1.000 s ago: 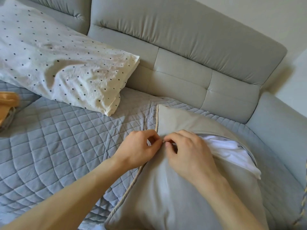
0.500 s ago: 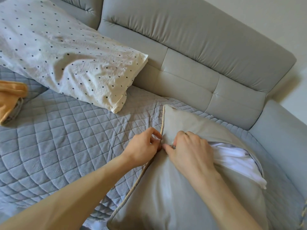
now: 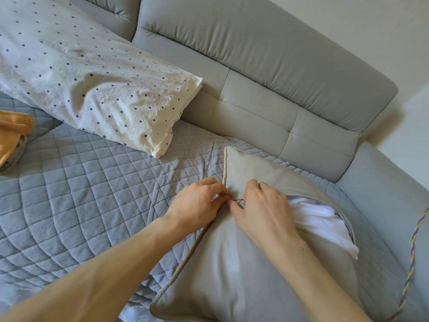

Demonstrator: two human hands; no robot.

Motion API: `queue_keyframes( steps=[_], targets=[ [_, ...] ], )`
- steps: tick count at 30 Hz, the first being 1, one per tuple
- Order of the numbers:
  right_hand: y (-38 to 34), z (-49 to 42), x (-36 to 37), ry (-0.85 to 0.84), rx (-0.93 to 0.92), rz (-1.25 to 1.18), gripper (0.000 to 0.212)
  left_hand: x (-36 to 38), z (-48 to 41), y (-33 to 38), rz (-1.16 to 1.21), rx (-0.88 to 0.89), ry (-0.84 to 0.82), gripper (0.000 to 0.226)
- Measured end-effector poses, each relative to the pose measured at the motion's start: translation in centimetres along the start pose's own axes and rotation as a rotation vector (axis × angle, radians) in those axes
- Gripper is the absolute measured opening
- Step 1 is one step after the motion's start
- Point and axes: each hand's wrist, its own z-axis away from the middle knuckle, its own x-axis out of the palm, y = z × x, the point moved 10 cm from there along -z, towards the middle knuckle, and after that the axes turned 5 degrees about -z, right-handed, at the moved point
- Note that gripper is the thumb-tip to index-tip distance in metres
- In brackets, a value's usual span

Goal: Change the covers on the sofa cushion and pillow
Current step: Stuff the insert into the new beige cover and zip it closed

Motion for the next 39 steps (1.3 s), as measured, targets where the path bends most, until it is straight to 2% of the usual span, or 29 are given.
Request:
queue_keyframes(
  steps=[4, 8, 9, 11, 14, 17, 19, 21, 23, 24, 25, 26, 27, 29, 31, 33, 37, 39],
  targets=[
    [0.3, 0.1, 0.5, 0.001, 0.011, -0.01, 0.021, 0.3, -0.1, 0.5, -0.063, -0.002, 0.009, 0.019],
    [0.2, 0.8, 0.3, 0.011, -0.009, 0.038, 0.02, 0.3, 0.0, 0.6, 0.009, 0.0, 0.026, 0.015],
    [0.4, 0.9, 0.2, 0.009, 0.007, 0.007, 0.015, 0.3, 0.2, 1.0, 0.04, 0.031, 0.042, 0.015],
    [1.5, 0.6, 0.3, -0.043, 0.079, -0.039, 0.019, 0.1, 0.5, 1.8, 0.071, 0.104, 0.074, 0.023],
    [3.3, -0.2, -0.5, -0.097, 0.171, -0.103, 0.021, -0.8, 0.5, 3.0, -0.079, 0.235, 0.204, 0.032],
    [3.4, -0.6, -1.4, -0.141, 0.183, -0.082, 0.019, -0.9, 0.6, 5.0, -0.268, 0.372, 0.347, 0.025],
    [4.3, -0.3, -1.9, -0.168, 0.223, -0.084, 0.017, -0.8, 0.5, 5.6, -0.344, 0.395, 0.393, 0.019],
    [6.1, -0.1, -2.7, -0.17, 0.286, -0.122, 0.013, -0.9, -0.1, 4.4, -0.352, 0.307, 0.335, 0.024],
    [7.8, -0.3, -3.6, -0.14, 0.332, -0.198, 0.011, -0.7, -0.7, 1.3, -0.266, 0.065, 0.184, 0.026],
    [8.4, -0.4, -4.0, -0.123, 0.344, -0.232, 0.01, -0.5, -0.8, -0.8, -0.152, -0.108, 0.119, 0.025],
    [8.7, -0.3, -4.1, -0.113, 0.354, -0.261, 0.009, -0.3, -0.5, -2.3, 0.067, -0.271, 0.092, 0.024],
    [8.7, 0.0, -4.0, -0.107, 0.359, -0.288, 0.008, 0.2, -0.1, -2.8, 0.308, -0.404, 0.072, 0.027],
    [8.5, 0.3, -3.7, -0.105, 0.356, -0.313, 0.007, 0.8, 0.1, -2.3, 0.448, -0.472, 0.051, 0.036],
    [7.6, 1.1, -2.9, -0.092, 0.335, -0.348, 0.007, 1.8, 0.2, 0.4, 0.424, -0.453, -0.054, 0.057],
    [6.7, 1.8, -2.6, -0.066, 0.306, -0.341, 0.01, 2.5, 0.4, 2.0, 0.313, -0.433, -0.083, 0.063],
    [6.5, 2.2, -2.4, -0.051, 0.29, -0.303, 0.011, 2.8, 0.4, 2.0, 0.38, -0.474, -0.048, 0.055],
    [6.6, 2.5, -2.6, -0.058, 0.309, -0.195, 0.016, 4.8, 0.6, 1.4, 0.784, -0.6, -0.022, 0.035],
    [7.5, 2.7, -2.8, -0.061, 0.36, -0.196, 0.015, 4.8, 0.4, 1.4, 0.786, -0.613, 0.016, 0.032]
  ],
)
